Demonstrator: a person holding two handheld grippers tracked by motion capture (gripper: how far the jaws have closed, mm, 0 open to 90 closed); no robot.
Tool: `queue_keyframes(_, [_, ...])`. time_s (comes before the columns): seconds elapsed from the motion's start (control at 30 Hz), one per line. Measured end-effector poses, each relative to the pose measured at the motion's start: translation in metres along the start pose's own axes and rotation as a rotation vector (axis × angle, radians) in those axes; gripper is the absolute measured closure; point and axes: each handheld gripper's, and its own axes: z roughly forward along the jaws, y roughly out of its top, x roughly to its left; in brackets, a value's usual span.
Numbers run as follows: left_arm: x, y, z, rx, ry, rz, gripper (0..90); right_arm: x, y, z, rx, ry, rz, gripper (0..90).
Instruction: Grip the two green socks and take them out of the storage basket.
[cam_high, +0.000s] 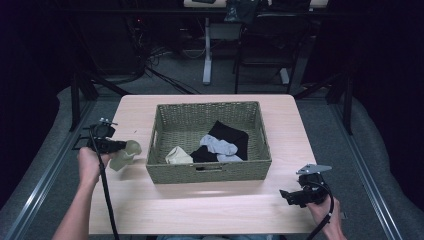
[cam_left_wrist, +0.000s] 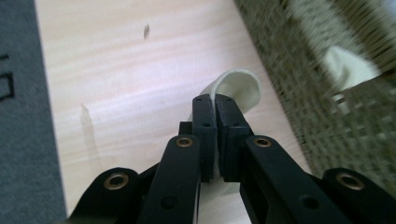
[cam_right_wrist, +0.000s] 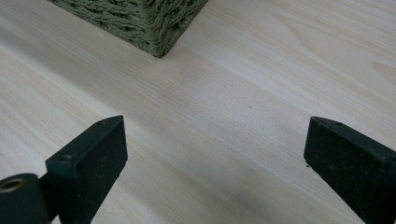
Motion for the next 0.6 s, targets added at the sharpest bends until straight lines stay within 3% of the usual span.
queue_keyframes(0.27, [0.007,-0.014,0.028,0.072,-0.032,-0.042,85.9,0.001,0.001,0.002,0.005,0.0,-0.009,5.6])
queue_keyframes(0.6, [0.009,-0.025,0.044,0.097,-0.05,-0.069,84.1,0.003,0.002,0.003,0.009,0.001,-0.018,5.6])
